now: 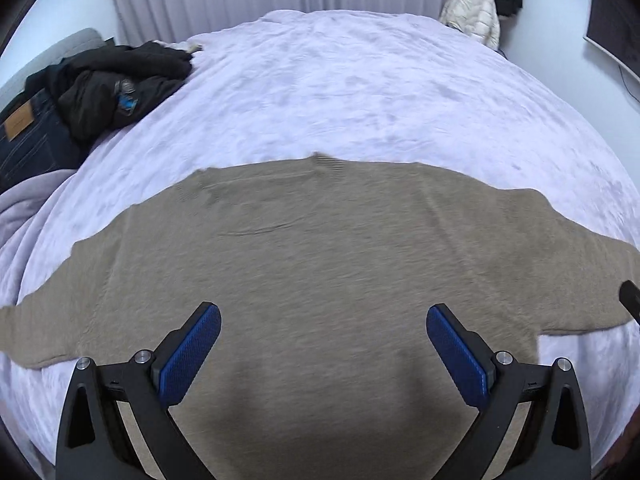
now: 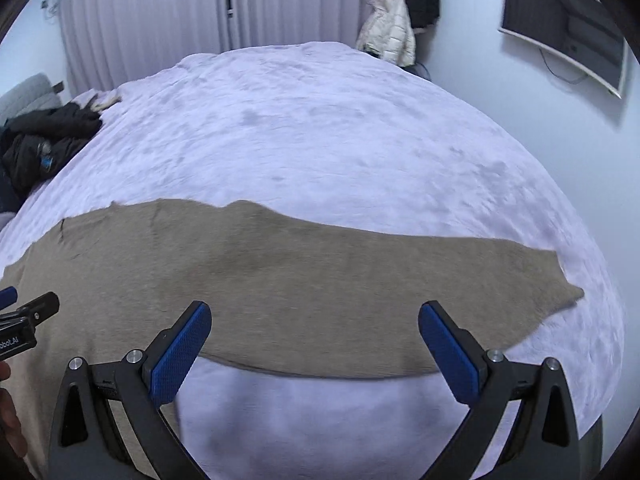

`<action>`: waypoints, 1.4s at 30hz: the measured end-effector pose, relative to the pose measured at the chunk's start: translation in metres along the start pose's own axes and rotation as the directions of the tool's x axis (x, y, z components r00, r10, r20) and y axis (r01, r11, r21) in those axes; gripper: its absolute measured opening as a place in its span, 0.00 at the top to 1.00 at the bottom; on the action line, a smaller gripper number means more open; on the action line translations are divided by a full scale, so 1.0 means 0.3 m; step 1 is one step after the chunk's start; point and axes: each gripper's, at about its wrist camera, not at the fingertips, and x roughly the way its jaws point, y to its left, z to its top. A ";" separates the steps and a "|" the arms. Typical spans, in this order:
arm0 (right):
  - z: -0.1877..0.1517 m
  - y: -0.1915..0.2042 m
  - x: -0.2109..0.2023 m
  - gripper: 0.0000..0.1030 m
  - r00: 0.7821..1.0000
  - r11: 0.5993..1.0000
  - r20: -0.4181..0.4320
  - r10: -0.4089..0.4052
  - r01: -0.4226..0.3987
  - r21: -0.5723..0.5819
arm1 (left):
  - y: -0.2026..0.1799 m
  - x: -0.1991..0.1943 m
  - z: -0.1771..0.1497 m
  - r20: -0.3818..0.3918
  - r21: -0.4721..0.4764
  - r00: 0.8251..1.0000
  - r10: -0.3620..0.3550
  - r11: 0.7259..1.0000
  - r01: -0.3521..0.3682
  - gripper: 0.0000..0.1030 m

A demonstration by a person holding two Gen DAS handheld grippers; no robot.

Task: Fold small clothes
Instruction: 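Grasp the sweater sleeve cuff with the right gripper and lift it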

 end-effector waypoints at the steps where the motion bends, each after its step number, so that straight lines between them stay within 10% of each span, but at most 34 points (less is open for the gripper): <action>1: -0.003 -0.065 -0.005 0.00 1.000 1.000 0.005 0.000 0.000 0.029 | -0.028 0.009 0.011 -0.007 0.006 1.000 -0.009 1.000 0.009 0.00; 11: -0.114 -0.518 0.071 0.00 0.988 0.961 -0.141 -0.059 0.094 0.262 | -0.299 0.113 0.036 -0.046 0.051 0.998 -0.053 0.997 0.055 0.00; 20: -0.126 -0.681 0.175 0.04 0.998 0.917 -0.055 0.035 -0.010 0.398 | -0.442 0.205 0.040 -0.058 0.064 0.998 -0.029 0.997 0.033 0.00; 23: -0.084 -0.719 0.220 0.27 0.997 0.897 -0.034 0.072 -0.050 0.440 | -0.453 0.213 0.048 -0.052 0.068 0.998 -0.019 0.997 0.022 0.00; 27: -0.038 -0.751 0.251 0.83 0.992 0.880 -0.010 0.125 -0.106 0.462 | -0.466 0.201 0.058 -0.041 0.092 0.999 0.001 0.996 0.003 0.00; 37: -0.040 -0.754 0.067 0.91 0.983 0.916 0.152 -0.104 0.035 0.400 | -0.423 0.181 0.122 -0.001 0.096 0.999 0.048 0.994 -0.048 0.00; 42: -0.056 -0.794 0.130 0.91 0.993 0.904 0.074 -0.095 0.055 0.424 | -0.448 0.268 0.100 -0.061 0.113 0.995 0.076 0.991 -0.069 0.00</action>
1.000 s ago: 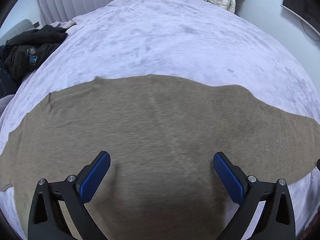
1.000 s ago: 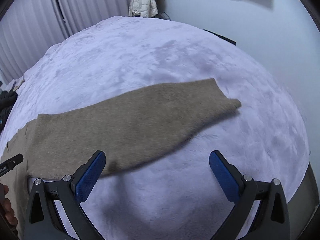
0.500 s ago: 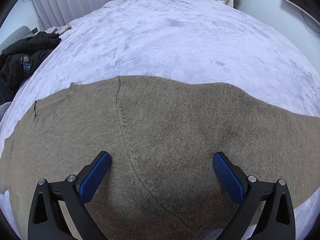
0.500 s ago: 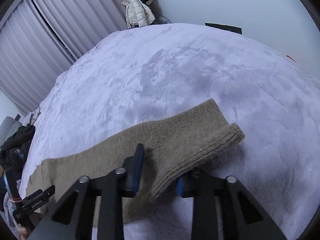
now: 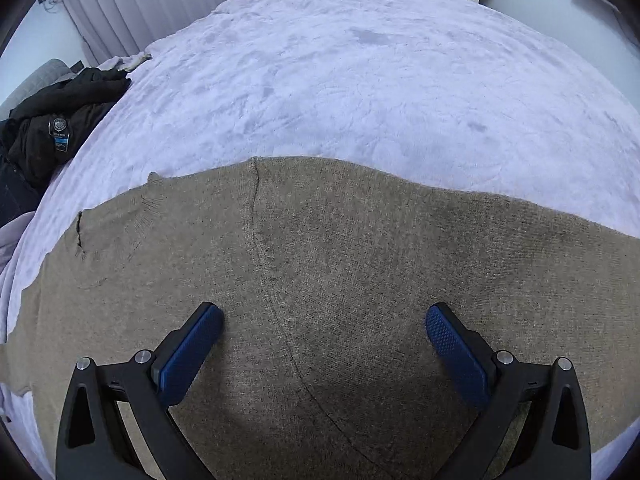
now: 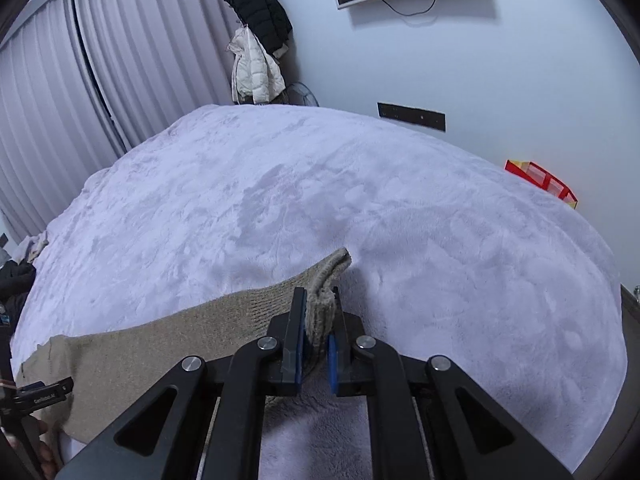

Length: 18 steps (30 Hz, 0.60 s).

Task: Fold small clothes
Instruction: 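Grasp the sweater sleeve cuff with the right gripper and lift it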

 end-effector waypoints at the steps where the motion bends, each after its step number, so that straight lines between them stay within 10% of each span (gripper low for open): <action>1: -0.006 -0.004 0.014 0.91 1.000 1.000 -0.023 0.010 -0.010 -0.003 | 0.003 -0.009 0.002 0.003 0.005 1.000 -0.003 1.000 0.003 0.00; 4: -0.025 -0.014 0.055 0.84 0.979 0.988 -0.137 0.148 -0.142 0.054 | 0.044 -0.051 0.005 0.009 -0.018 0.999 -0.051 0.999 0.051 0.00; 8: -0.056 0.023 0.082 0.45 0.963 0.978 -0.174 0.208 -0.200 0.057 | 0.080 -0.051 -0.006 -0.008 -0.057 0.997 -0.077 0.996 0.076 0.00; 11: -0.059 0.049 0.110 0.94 0.963 0.984 -0.200 0.180 -0.177 0.036 | 0.071 -0.030 -0.015 -0.018 -0.039 0.997 -0.071 0.997 0.071 0.00; 18: -0.025 0.064 -0.012 0.94 0.994 0.995 -0.051 0.097 -0.099 -0.021 | 0.065 -0.037 0.005 -0.004 -0.050 0.998 -0.069 0.996 0.068 0.00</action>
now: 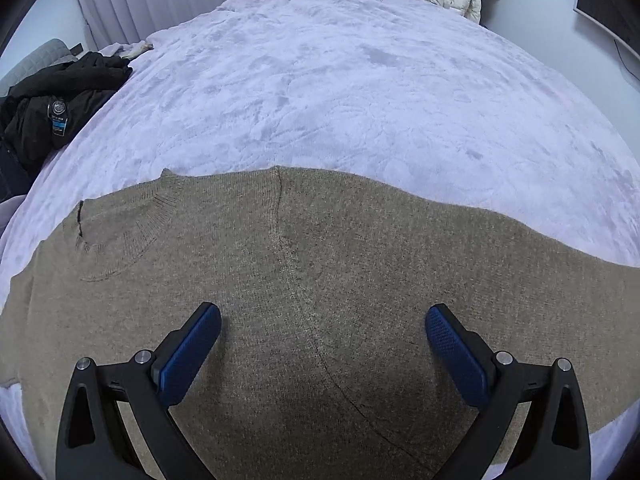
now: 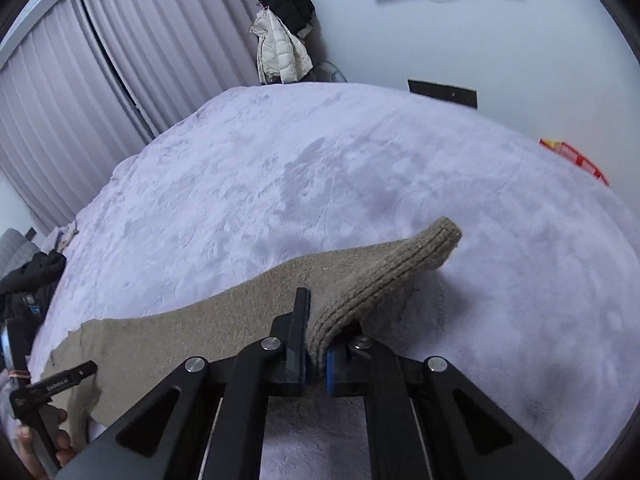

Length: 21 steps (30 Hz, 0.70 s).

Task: Fold small clothes
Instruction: 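Grasp the sweater sleeve cuff with the right gripper and lift it, then fold the held sleeve across the sweater body with the right gripper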

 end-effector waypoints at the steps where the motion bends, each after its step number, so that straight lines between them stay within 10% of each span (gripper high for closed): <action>1: 0.001 0.018 -0.005 0.94 1.000 0.999 0.010 -0.022 0.022 -0.026 | -0.014 0.025 -0.001 -0.024 0.013 0.999 0.023 1.000 -0.023 0.00; 5: 0.002 0.049 0.039 0.94 0.996 0.994 -0.022 -0.086 0.084 -0.066 | -0.052 0.044 0.003 -0.029 0.073 0.997 0.073 0.995 -0.071 0.00; 8: -0.002 0.043 0.043 0.94 0.994 0.992 -0.036 -0.107 0.104 -0.070 | 0.001 -0.025 0.014 0.015 0.009 0.999 -0.036 0.999 0.036 0.00; 11: 0.005 0.073 -0.011 0.94 0.993 0.989 0.008 -0.114 0.114 -0.094 | -0.011 0.063 -0.005 -0.080 0.056 0.994 0.078 0.996 -0.074 0.00; 17: 0.038 0.247 -0.143 0.94 0.989 0.976 0.105 -0.108 0.126 -0.180 | 0.107 -0.019 -0.011 -0.027 -0.033 0.996 -0.082 0.996 0.081 0.00; 21: 0.024 0.453 -0.255 0.94 0.980 0.947 0.186 -0.070 0.124 -0.297 | 0.285 -0.047 -0.087 0.003 -0.108 0.998 -0.065 0.992 0.065 0.00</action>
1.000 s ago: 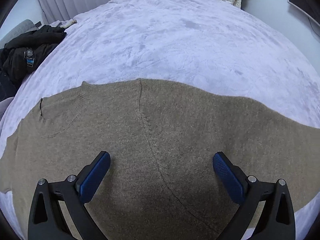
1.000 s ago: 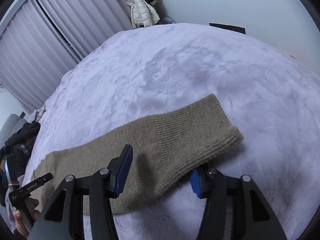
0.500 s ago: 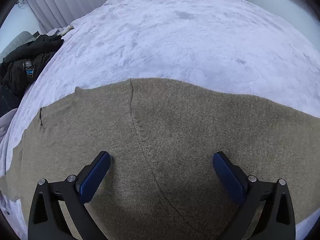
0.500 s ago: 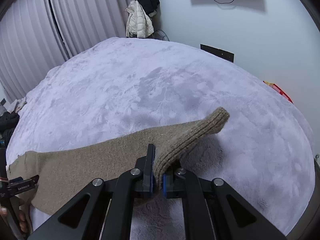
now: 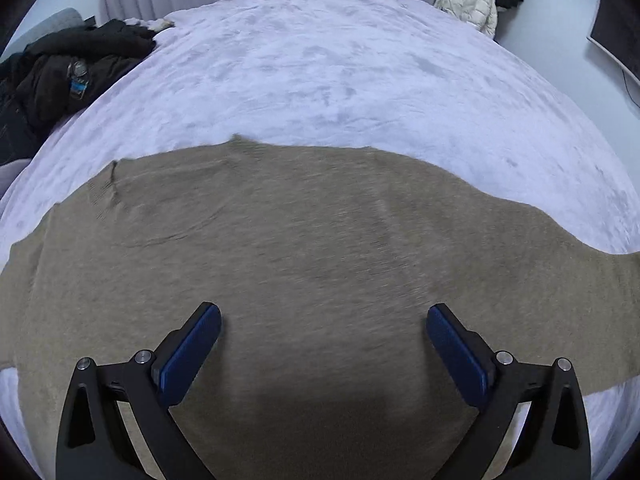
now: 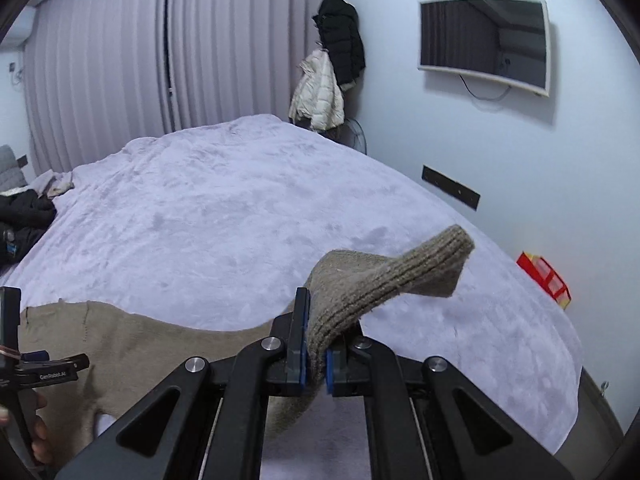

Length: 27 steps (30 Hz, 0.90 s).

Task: Fold small clothes
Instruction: 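Fold the held sleeve across the sweater body with the right gripper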

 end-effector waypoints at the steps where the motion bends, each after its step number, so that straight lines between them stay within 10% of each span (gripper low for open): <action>1: 0.013 0.059 -0.026 0.94 1.000 0.999 0.017 0.013 -0.012 -0.030 | 0.042 -0.004 -0.008 -0.009 -0.020 1.000 0.002 1.000 -0.002 0.00; 15: -0.153 1.130 -0.161 0.94 0.929 0.860 -0.074 0.363 -0.364 -0.358 | 0.860 -0.213 -0.109 0.071 -0.351 0.995 0.076 0.935 -0.047 0.00; 23: -0.436 1.575 -0.049 0.94 0.903 0.748 -0.263 0.341 -0.430 -0.506 | 1.143 -0.214 -0.290 0.044 -0.490 0.995 0.093 0.870 -0.060 0.00; 27: -0.521 1.671 -0.005 0.76 0.835 0.687 -0.429 0.344 -0.535 -0.492 | 1.176 -0.205 -0.321 0.054 -0.534 0.997 0.058 0.846 -0.020 0.00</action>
